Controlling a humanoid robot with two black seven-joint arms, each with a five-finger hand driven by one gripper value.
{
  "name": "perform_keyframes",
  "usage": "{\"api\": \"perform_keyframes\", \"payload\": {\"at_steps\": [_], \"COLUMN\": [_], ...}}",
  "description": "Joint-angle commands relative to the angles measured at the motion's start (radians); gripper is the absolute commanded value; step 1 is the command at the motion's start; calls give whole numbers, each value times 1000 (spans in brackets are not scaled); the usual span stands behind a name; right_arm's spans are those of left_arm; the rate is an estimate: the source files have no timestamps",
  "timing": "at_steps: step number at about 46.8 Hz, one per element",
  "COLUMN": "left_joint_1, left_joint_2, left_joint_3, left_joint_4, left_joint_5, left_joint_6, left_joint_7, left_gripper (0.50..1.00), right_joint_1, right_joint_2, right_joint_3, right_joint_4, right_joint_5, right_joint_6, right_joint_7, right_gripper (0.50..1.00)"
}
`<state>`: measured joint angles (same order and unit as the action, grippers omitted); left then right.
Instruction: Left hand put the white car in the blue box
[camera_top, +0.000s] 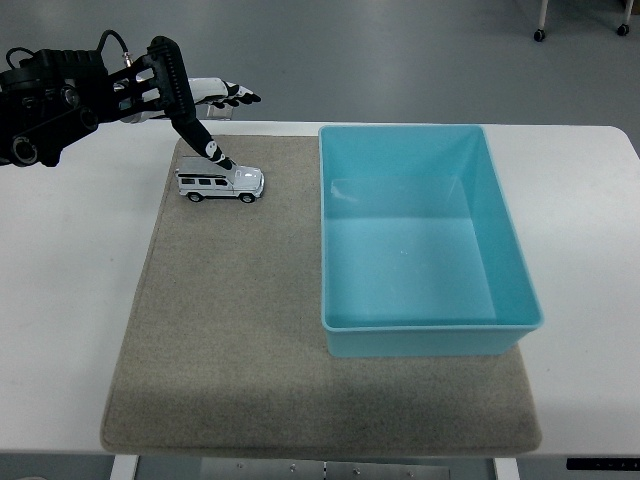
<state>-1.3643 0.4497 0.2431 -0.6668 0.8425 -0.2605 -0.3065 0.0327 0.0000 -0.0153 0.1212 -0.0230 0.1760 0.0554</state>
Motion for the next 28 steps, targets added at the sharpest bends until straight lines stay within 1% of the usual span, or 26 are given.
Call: {"api": "perform_keyframes", "payload": {"at_steps": [1, 10, 17, 21, 28], "left_joint_1": [-2, -1, 1, 5, 24], "left_joint_2": [3, 6, 4, 1, -5], "left_joint_3": [7, 13, 25, 27, 27], "left_joint_4": [-8, -22, -31, -31, -7], "left_joint_5": [52, 133, 139, 139, 139], "left_joint_6": [1, 1, 1, 12, 17], "left_joint_7": [-5, -6, -5, -5, -5], "left_gripper": [1000, 1000, 1000, 1000, 1000], "right_joint_1": [0, 0, 0, 0, 0], "right_joint_2": [0, 0, 0, 0, 0], "right_joint_3": [0, 0, 0, 0, 0], "right_joint_4": [0, 0, 0, 0, 0], "right_joint_5": [0, 0, 0, 0, 0], "right_joint_6": [-1, -1, 0, -1, 0], "right_joint_7": [0, 0, 0, 0, 0], "right_gripper": [936, 936, 936, 936, 936]}}
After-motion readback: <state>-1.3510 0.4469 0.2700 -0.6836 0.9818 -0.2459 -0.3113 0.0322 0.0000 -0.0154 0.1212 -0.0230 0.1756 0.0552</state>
